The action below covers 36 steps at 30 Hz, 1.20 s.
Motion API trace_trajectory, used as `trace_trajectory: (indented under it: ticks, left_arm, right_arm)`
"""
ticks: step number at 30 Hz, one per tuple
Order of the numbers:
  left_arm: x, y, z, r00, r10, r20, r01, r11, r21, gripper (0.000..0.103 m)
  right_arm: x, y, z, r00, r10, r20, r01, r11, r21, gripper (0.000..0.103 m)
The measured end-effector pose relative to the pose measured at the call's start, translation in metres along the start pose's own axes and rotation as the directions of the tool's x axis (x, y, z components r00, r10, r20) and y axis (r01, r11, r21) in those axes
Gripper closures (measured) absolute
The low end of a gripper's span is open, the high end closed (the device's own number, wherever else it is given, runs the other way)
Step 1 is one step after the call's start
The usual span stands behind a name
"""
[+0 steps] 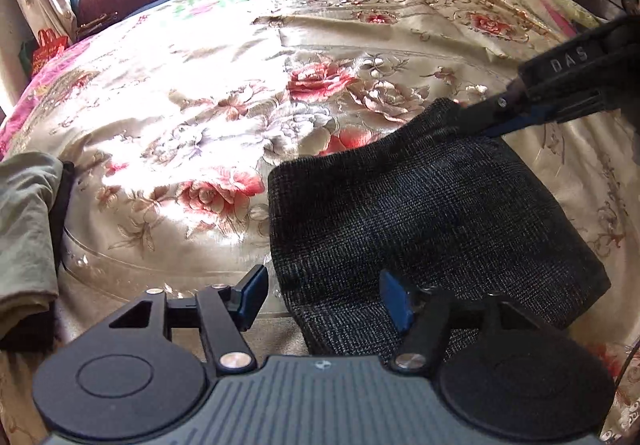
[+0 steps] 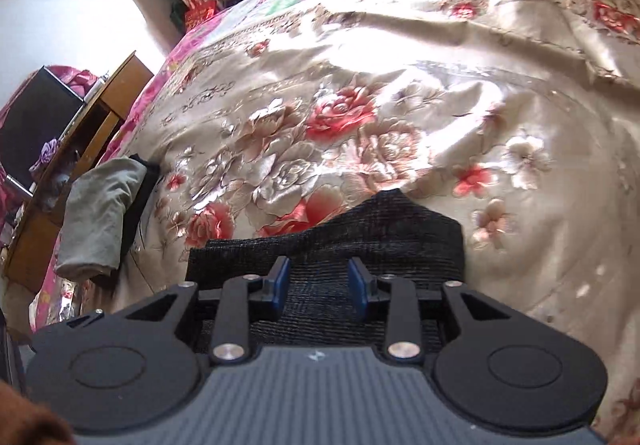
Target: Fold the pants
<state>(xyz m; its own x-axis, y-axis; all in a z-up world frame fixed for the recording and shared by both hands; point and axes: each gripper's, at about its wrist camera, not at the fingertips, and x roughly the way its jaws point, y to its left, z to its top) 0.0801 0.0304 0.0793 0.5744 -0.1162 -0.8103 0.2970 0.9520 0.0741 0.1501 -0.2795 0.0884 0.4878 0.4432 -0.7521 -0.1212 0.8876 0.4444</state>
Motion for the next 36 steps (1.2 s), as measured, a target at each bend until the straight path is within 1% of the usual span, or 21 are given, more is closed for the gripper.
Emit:
trace_trajectory:
  ticks: [2,4,6,7,8,10,13,15,16,18,19,22,24,27,31,36]
  left_arm:
    - [0.002,-0.002,0.001,1.000,-0.007,-0.011,0.007,1.000,-0.004,0.027]
    - [0.020,-0.005,-0.003,0.998,-0.004,-0.070,0.004,1.000,0.008,0.026]
    - [0.027,-0.006,-0.005,0.997,0.005,-0.082,-0.004,1.000,0.005,0.024]
    - [0.025,-0.006,-0.002,0.996,0.004,-0.086,-0.003,1.000,0.003,0.024]
    - [0.021,-0.005,0.000,0.996,0.004,-0.085,-0.004,1.000,0.003,0.024]
    - [0.015,-0.005,0.003,0.997,0.017,-0.082,-0.016,1.000,0.014,0.024]
    - [0.005,-0.006,0.005,0.996,0.057,-0.070,-0.055,0.998,0.042,0.024]
    - [0.006,-0.003,0.007,0.996,0.044,-0.079,-0.043,0.999,0.009,0.024]
    - [0.012,-0.002,0.007,0.994,0.032,-0.106,-0.033,0.999,-0.008,0.024]
    - [0.025,-0.003,0.006,0.988,0.029,-0.153,-0.030,1.000,-0.006,0.024]
    - [0.026,-0.004,0.007,0.987,0.034,-0.159,-0.035,0.999,0.000,0.024]
    - [0.017,-0.004,0.013,0.987,0.019,-0.161,-0.019,1.000,0.002,0.024]
    - [0.011,-0.004,0.016,0.985,0.020,-0.170,-0.020,1.000,0.001,0.025]
    - [0.006,-0.005,0.015,0.984,0.007,-0.180,-0.009,1.000,-0.008,0.025]
    - [0.004,-0.011,0.013,0.979,-0.011,-0.204,0.006,1.000,-0.023,0.025]
    - [0.000,-0.020,0.015,0.980,-0.019,-0.200,0.018,1.000,-0.006,0.025]
  right_arm:
    - [0.010,-0.014,-0.007,0.997,-0.061,-0.043,0.062,0.998,0.021,0.067]
    - [0.024,-0.024,-0.015,0.997,-0.059,-0.054,0.061,0.998,0.030,0.071]
    - [0.032,-0.023,-0.019,0.994,-0.089,-0.070,0.090,0.996,0.008,0.072]
    - [0.027,-0.017,-0.019,0.993,-0.099,-0.063,0.099,0.995,-0.005,0.069]
    - [0.020,-0.013,-0.020,0.994,-0.091,-0.054,0.091,0.996,-0.011,0.068]
    - [0.000,-0.009,-0.026,0.997,-0.070,-0.039,0.071,0.997,0.015,0.068]
    - [-0.018,-0.011,-0.040,0.997,-0.065,-0.047,0.068,0.996,0.063,0.067]
    - [-0.006,-0.013,-0.050,0.993,-0.073,-0.096,0.080,0.994,0.069,0.067]
    - [0.001,-0.014,-0.053,0.990,-0.087,-0.116,0.093,0.994,0.055,0.068]
    - [0.006,-0.011,-0.053,0.986,-0.111,-0.125,0.117,0.992,0.043,0.069]
    - [0.002,-0.009,-0.051,0.987,-0.108,-0.117,0.116,0.992,0.059,0.066]
    - [-0.016,-0.002,-0.047,0.992,-0.086,-0.092,0.094,0.992,0.085,0.066]
    - [-0.024,0.005,-0.050,0.992,-0.079,-0.100,0.088,0.992,0.085,0.065]
    - [-0.023,0.014,-0.058,0.988,-0.090,-0.124,0.100,0.992,0.079,0.065]
    - [-0.022,0.030,-0.070,0.988,-0.066,-0.139,0.078,0.993,0.086,0.065]
    - [-0.019,0.043,-0.075,0.986,-0.057,-0.155,0.072,0.993,0.093,0.065]
